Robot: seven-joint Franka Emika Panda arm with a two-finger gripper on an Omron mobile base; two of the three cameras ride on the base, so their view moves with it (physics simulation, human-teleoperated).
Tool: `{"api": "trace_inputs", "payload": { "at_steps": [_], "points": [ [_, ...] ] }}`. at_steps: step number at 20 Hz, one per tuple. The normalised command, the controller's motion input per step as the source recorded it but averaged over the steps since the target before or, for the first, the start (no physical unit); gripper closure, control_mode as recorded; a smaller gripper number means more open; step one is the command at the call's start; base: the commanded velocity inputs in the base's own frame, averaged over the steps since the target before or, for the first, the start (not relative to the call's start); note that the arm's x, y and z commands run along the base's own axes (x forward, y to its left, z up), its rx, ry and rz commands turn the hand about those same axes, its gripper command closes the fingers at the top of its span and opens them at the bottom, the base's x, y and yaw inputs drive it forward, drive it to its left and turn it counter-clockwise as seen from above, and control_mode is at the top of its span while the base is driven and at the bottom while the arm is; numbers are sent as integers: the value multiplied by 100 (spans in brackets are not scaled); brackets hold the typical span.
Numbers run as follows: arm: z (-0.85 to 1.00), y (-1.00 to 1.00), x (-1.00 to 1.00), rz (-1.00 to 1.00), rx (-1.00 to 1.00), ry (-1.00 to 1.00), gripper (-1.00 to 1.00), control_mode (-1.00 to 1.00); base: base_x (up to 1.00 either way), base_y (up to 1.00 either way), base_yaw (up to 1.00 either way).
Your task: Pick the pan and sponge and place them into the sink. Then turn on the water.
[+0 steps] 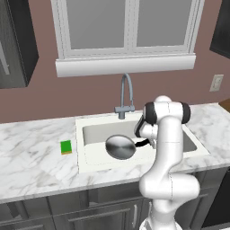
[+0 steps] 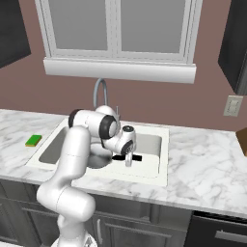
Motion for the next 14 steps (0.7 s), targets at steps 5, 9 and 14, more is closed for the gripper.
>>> {"api": "trace_inputs", "payload": {
  "at_steps": [5,9,14],
  "points": [
    [-16,0,15,0,0,0,100,-100,0,0,0],
    [-14,1,14,0,0,0,100,-100,0,0,0],
    [-5,1,12,0,2,0,-100,-100,0,0,0]
  ]
}}
